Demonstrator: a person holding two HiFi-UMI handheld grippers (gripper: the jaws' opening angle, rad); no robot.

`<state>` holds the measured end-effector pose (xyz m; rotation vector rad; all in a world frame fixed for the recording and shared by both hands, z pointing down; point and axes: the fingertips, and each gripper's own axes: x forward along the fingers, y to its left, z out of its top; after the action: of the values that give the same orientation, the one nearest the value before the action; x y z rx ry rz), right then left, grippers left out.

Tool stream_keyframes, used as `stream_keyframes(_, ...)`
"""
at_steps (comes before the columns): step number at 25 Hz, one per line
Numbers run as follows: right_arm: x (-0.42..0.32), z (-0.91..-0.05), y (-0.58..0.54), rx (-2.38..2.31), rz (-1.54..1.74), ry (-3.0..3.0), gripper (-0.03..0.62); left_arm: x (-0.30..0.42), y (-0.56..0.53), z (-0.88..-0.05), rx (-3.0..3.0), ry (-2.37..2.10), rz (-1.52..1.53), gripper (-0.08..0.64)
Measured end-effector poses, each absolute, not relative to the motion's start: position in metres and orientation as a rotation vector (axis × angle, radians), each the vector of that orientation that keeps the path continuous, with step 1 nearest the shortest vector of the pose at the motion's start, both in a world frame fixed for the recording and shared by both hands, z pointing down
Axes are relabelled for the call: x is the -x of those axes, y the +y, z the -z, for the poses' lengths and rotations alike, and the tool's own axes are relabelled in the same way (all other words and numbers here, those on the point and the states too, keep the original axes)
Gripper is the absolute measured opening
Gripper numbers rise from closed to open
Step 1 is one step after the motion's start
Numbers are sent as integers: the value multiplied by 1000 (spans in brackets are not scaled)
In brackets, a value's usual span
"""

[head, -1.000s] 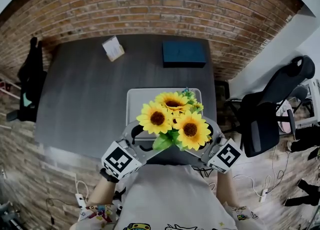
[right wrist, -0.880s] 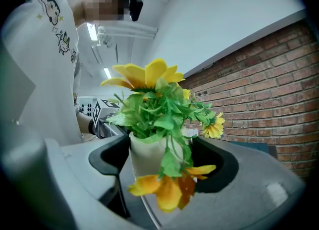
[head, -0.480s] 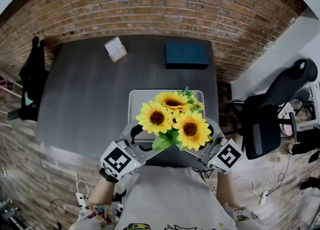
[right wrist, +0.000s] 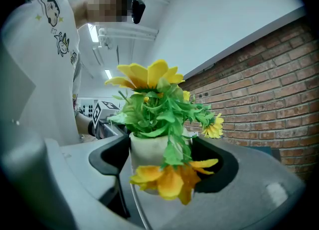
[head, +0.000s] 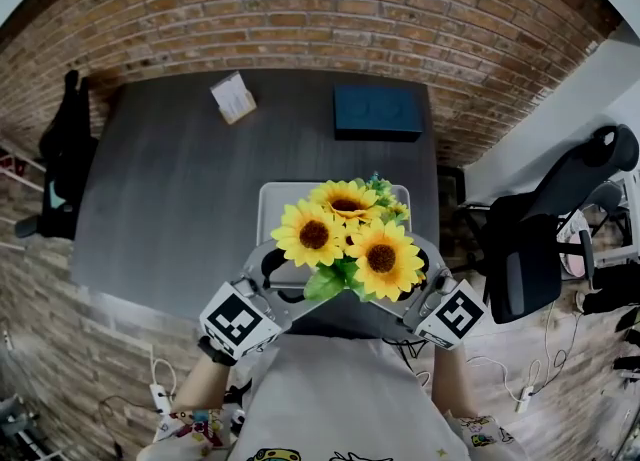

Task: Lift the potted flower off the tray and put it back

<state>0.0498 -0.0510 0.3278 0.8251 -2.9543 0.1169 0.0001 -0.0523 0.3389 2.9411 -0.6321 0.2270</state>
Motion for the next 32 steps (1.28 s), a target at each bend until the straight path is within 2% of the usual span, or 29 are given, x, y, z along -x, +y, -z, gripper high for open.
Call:
stream_keyframes(25,-47,-330,-55,-764,-102,-2979,393,1,-54,-340,-2935,-693,-284,379)
stream_keyframes(32,-46,-370,-97,-757,-216,-2952,393,2,-96,-379,-2865,-664,-338,378)
